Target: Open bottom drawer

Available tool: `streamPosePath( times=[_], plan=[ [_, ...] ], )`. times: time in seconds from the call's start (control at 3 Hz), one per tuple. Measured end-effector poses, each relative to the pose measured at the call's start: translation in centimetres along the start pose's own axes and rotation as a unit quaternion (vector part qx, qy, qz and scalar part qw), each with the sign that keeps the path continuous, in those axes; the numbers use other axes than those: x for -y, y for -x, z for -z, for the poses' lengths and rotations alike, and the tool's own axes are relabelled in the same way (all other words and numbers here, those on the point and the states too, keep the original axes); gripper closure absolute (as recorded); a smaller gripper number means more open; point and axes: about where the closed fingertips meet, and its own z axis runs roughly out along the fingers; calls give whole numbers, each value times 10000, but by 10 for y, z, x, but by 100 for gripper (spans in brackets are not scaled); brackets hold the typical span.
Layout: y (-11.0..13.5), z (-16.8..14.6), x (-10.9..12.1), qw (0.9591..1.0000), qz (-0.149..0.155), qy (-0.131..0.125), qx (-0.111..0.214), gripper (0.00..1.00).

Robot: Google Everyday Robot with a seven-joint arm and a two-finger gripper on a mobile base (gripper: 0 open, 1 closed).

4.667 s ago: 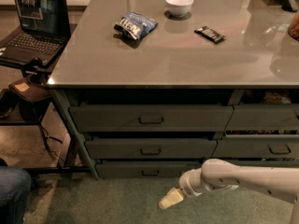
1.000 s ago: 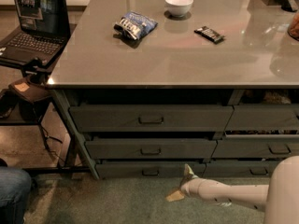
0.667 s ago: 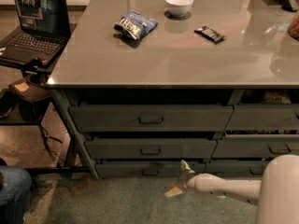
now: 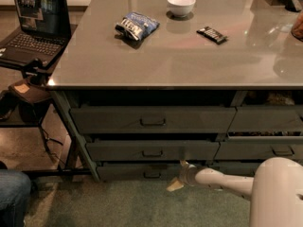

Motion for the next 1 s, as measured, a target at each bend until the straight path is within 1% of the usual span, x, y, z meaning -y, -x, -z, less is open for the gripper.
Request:
streamPosePath(
  times=[0.33, 0.67, 1.0],
  plan=[
    [-3, 0, -2, 10000, 20, -53, 34, 0],
    [-3, 0, -2, 10000, 20, -53, 34, 0],
    [-15, -17, -1, 10000, 90, 11, 7, 0]
  ],
)
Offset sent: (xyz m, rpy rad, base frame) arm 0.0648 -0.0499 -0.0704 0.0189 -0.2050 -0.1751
